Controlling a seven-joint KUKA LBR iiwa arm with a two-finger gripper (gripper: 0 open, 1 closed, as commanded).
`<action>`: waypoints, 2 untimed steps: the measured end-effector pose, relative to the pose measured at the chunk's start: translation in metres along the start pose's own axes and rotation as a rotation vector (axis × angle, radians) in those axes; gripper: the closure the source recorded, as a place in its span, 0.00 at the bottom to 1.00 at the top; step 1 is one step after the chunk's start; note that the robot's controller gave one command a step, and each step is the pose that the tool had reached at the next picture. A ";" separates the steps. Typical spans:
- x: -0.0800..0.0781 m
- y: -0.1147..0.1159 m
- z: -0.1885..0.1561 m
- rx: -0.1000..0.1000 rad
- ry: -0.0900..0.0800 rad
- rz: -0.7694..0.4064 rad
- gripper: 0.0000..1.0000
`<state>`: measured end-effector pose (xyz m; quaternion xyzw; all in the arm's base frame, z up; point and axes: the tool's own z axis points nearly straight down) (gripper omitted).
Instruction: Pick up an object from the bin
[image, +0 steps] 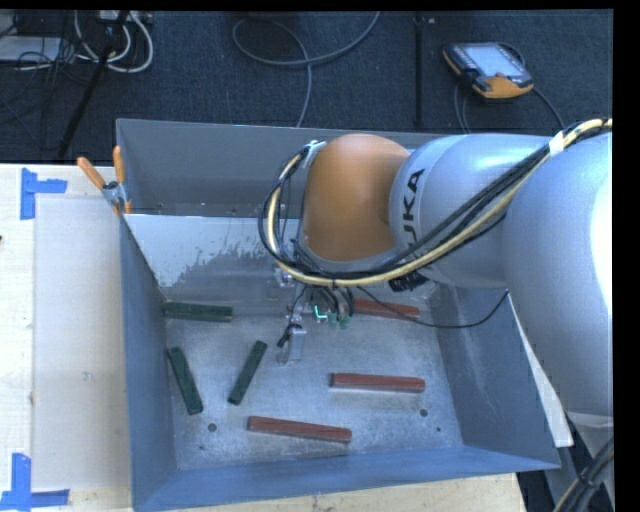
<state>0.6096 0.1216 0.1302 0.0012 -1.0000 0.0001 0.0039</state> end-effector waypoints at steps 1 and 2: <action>-0.002 0.000 -0.004 -0.001 -0.007 0.002 0.00; 0.023 0.026 0.013 0.002 -0.013 -0.107 0.00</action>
Offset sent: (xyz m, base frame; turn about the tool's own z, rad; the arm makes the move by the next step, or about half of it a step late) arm -0.0587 0.0656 -0.0354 -0.2478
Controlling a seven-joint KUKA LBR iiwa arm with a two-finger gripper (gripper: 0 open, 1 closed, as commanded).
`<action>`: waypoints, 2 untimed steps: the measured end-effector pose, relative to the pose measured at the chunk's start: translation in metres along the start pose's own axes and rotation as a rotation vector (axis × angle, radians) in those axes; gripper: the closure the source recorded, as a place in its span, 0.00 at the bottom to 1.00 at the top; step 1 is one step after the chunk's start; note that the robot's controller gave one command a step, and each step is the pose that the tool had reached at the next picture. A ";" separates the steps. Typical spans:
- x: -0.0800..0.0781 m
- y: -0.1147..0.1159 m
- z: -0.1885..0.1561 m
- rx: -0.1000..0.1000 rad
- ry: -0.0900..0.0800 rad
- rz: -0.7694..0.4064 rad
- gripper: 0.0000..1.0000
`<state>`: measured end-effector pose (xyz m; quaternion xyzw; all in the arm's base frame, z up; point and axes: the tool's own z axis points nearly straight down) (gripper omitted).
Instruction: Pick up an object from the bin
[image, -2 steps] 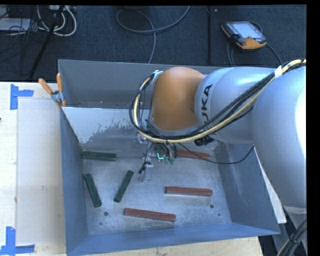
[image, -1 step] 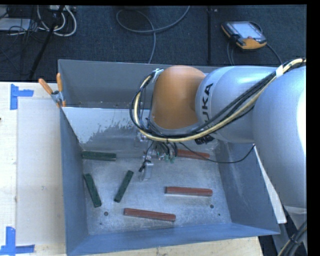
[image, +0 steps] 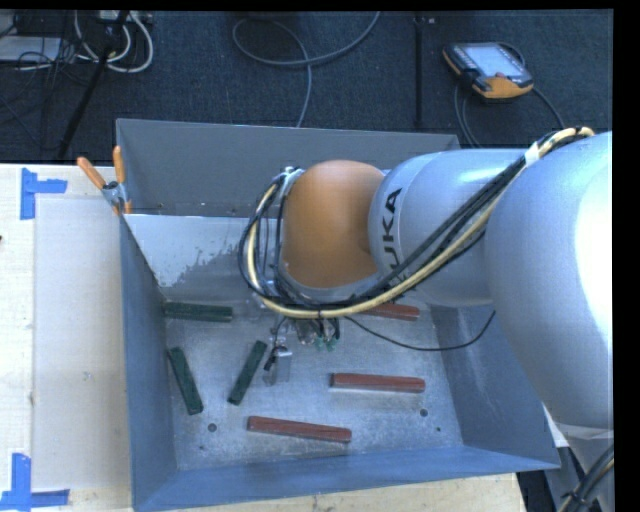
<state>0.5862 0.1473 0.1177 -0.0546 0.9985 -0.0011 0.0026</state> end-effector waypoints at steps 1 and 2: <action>0.010 0.015 0.009 -0.001 0.002 -0.057 0.00; 0.011 0.013 -0.015 -0.004 0.010 -0.160 0.00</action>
Offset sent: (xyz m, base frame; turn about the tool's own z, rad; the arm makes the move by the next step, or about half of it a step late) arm -0.0051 0.0012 0.0561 -0.0453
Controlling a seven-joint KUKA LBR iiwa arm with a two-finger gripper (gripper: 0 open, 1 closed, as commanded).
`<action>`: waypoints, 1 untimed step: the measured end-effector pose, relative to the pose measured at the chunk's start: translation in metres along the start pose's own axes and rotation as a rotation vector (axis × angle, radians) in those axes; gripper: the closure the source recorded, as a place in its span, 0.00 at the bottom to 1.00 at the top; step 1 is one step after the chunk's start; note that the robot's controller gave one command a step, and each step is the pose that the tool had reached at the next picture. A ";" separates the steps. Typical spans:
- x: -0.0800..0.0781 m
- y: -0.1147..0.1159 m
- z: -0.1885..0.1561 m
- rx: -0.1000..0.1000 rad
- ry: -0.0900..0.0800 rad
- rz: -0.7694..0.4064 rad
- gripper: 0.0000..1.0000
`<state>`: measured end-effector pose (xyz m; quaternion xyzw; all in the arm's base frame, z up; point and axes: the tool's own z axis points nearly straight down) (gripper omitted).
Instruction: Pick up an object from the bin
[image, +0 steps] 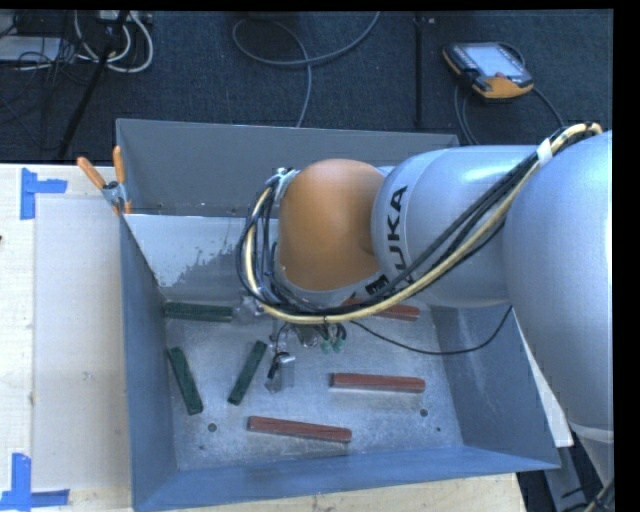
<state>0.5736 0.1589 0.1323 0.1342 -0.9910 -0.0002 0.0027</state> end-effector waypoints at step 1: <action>0.029 0.009 0.025 0.000 -0.011 0.153 0.00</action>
Offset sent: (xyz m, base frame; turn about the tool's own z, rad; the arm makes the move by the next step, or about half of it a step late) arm -0.0339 -0.0019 -0.0623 0.1354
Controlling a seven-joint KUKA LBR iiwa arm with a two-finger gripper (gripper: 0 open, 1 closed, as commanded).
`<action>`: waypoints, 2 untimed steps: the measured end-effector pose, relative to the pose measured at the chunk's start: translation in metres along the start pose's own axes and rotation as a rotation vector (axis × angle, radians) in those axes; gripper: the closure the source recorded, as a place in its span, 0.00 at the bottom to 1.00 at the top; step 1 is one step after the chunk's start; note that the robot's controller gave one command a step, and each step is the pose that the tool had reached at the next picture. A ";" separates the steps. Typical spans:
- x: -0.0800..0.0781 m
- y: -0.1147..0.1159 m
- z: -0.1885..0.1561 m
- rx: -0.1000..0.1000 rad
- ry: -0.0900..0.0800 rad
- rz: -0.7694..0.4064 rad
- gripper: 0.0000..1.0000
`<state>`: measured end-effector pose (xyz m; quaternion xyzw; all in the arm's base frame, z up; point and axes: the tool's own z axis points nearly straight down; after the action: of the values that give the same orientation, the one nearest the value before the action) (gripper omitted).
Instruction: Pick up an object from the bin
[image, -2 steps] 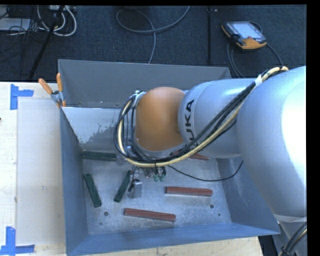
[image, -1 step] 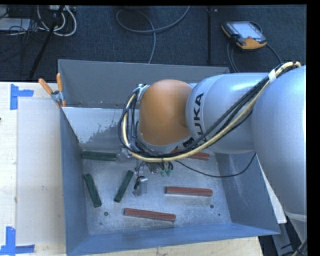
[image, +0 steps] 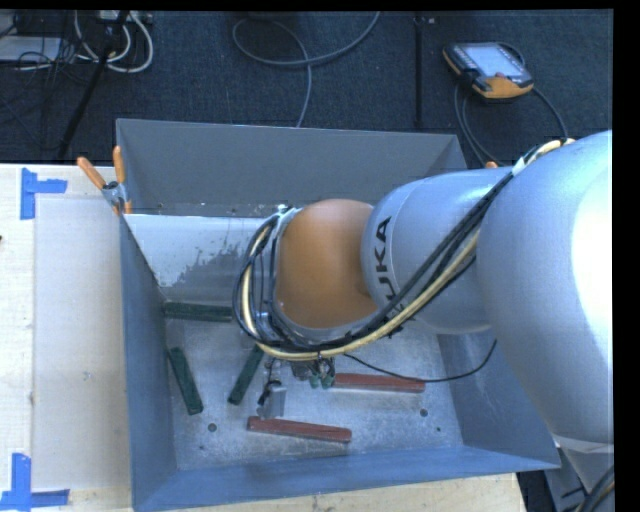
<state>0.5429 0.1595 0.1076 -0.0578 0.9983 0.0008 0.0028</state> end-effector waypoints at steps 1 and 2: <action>0.005 -0.001 0.037 0.001 0.009 -0.020 0.00; -0.020 0.039 0.038 0.001 0.005 0.106 1.00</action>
Offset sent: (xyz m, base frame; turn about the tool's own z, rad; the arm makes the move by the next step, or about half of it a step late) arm 0.0154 0.0409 -0.0376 0.1058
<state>0.5583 0.2011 0.0696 -0.0049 1.0000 0.0004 0.0001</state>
